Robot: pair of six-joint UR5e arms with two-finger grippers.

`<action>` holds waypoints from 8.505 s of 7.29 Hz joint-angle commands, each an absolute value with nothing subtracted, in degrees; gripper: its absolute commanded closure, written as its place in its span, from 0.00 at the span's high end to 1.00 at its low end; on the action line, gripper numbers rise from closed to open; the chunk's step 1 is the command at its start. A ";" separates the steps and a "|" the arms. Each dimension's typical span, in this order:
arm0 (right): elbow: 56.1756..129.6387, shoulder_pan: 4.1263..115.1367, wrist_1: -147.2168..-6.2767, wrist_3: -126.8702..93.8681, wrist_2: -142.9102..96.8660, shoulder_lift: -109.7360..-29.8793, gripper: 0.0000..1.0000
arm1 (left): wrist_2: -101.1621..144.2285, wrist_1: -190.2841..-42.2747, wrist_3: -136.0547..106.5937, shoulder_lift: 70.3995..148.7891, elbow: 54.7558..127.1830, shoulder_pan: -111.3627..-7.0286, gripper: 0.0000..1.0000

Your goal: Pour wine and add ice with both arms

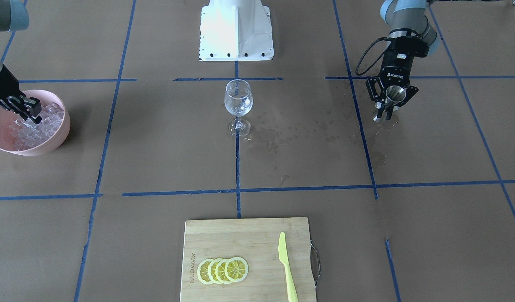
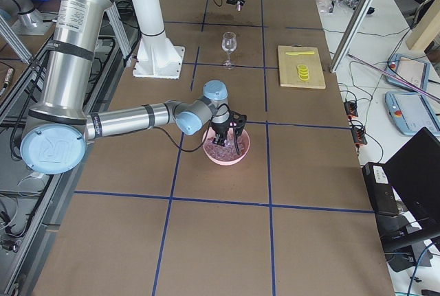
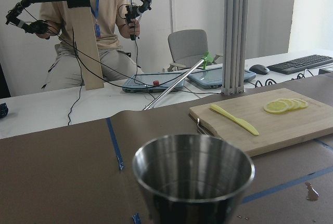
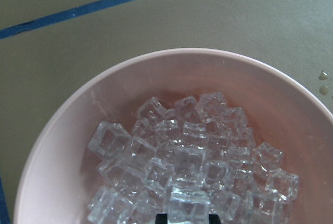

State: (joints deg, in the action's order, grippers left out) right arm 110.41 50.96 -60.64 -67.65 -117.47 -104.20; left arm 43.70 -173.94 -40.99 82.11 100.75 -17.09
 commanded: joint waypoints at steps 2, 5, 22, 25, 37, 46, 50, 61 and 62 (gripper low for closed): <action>113.10 51.41 -60.73 -67.41 -118.21 -104.67 0.00 | 43.77 -173.94 -45.86 82.62 99.58 -16.61 0.00; 116.18 54.04 -60.64 -67.24 -118.12 -104.94 0.00 | 43.07 -174.11 -55.96 82.62 94.07 -15.65 0.00; 126.03 59.85 -58.62 -67.50 -118.30 -102.48 0.00 | 30.66 -174.20 -57.04 87.63 87.27 -9.05 1.00; 126.12 59.77 -58.62 -67.85 -118.21 -100.64 0.00 | 38.64 -174.11 -57.04 82.74 92.00 -9.14 1.00; 126.57 55.30 -59.15 -76.95 -119.10 -86.18 0.00 | 75.01 -137.95 -61.00 65.74 123.98 -13.51 1.00; 119.19 32.44 -74.27 -85.17 -108.02 -61.18 0.00 | 97.47 -131.84 -56.37 67.41 127.18 -29.50 1.00; 116.64 26.82 -74.36 -85.25 -103.45 -59.33 0.00 | 101.75 -124.83 -55.55 69.16 130.24 -31.46 1.00; 119.58 27.76 -81.77 -87.72 -103.96 -56.43 1.00 | 109.34 -100.08 -49.49 82.30 136.49 -42.08 1.00; 121.27 30.30 -84.96 -87.37 -106.93 -56.60 1.00 | 109.42 -92.28 -43.30 88.44 136.41 -46.62 1.00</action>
State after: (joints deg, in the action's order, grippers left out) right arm 118.66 28.04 -80.63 -87.65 -104.34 -56.50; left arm 109.27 -100.75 -48.50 81.65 136.37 -42.34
